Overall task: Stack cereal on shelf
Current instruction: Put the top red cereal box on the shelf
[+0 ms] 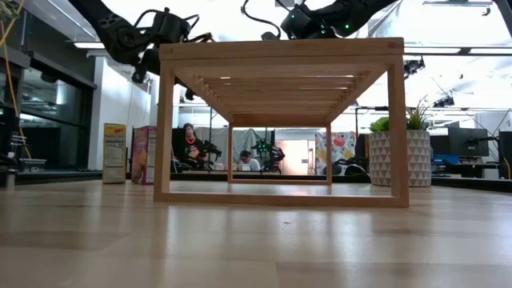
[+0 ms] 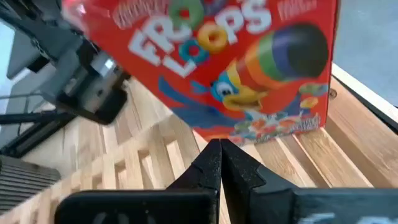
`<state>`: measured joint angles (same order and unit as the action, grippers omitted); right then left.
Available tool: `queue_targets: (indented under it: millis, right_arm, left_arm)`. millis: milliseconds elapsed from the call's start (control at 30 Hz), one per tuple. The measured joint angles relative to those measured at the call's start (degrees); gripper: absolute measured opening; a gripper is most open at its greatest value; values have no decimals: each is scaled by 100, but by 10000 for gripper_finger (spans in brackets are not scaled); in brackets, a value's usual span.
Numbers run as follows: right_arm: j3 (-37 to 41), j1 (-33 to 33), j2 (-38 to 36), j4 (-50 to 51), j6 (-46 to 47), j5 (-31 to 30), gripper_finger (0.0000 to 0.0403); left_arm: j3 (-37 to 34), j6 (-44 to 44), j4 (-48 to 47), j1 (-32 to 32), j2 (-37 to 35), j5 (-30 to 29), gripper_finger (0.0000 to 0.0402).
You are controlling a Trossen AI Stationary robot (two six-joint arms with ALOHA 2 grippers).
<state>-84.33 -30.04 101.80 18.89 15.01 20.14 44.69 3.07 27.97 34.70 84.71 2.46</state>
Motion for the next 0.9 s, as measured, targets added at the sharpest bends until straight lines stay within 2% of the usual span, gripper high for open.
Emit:
queue_targets:
  millis: [200, 400, 633, 900]
  right_arm:
    - [2, -82, 0, 79, -200, -79, 0]
    - [2, -192, 0, -56, -202, -659, 0]
    - [2, -223, 0, -200, -173, -666, 0]
    - [2, -149, 0, -131, -67, -489, 0]
  left_arm:
    - [4, -135, -626, -79, -350, -2, 0]
    - [2, -289, -921, -320, -405, -2, 0]
    - [2, -192, -921, -535, -405, -75, 0]
    - [3, 54, -902, -375, -405, -610, 0]
